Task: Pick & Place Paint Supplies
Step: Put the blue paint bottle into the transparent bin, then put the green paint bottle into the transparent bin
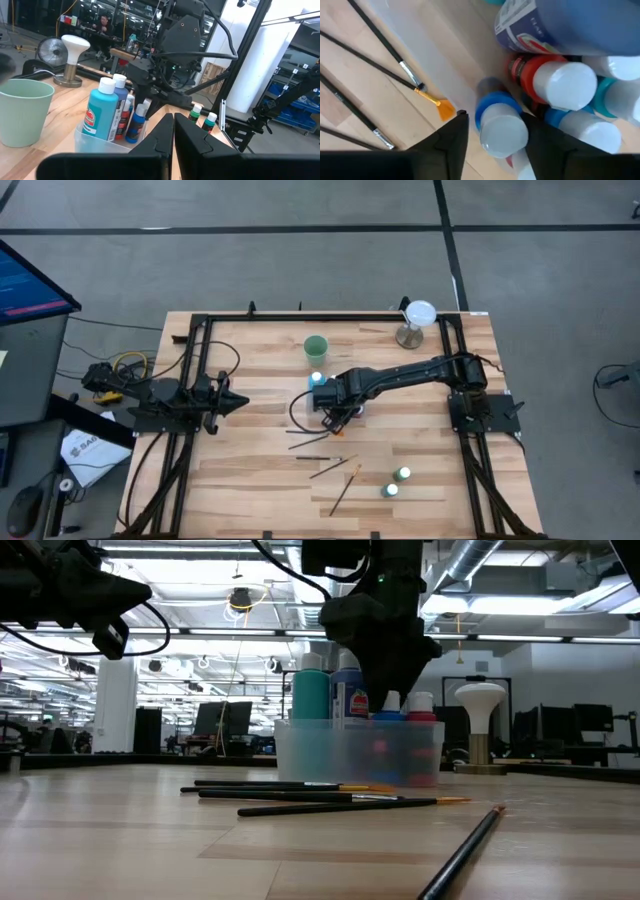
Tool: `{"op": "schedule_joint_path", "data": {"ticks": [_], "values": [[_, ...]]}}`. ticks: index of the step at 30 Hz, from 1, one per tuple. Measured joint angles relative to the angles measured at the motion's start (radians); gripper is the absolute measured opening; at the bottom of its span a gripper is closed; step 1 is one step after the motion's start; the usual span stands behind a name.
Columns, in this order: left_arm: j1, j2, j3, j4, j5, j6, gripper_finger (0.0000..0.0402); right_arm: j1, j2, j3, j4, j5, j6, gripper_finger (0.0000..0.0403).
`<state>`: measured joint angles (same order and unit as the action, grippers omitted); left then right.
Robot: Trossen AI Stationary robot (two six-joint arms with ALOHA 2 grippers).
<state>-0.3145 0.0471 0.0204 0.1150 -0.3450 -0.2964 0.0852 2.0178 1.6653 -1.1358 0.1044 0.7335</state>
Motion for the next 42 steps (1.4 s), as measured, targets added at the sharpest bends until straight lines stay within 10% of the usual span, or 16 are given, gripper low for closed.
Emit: {"op": "schedule_joint_path", "data": {"ticks": [14, 23, 42], "values": [[0.000, 0.000, 0.000, 0.008, -0.005, 0.000, 0.0008, 0.012, -0.143, 0.097, -0.119, -0.055, -0.056, 0.0193], [0.000, 0.000, 0.000, 0.011, -0.004, 0.000, 0.0008, 0.217, -0.315, 0.097, -0.448, -0.117, -0.061, 0.0241], [0.000, 0.000, 0.000, 0.023, -0.002, 0.000, 0.0008, 0.666, -0.394, -0.219, -0.171, -0.075, 0.069, 0.0267]]}}
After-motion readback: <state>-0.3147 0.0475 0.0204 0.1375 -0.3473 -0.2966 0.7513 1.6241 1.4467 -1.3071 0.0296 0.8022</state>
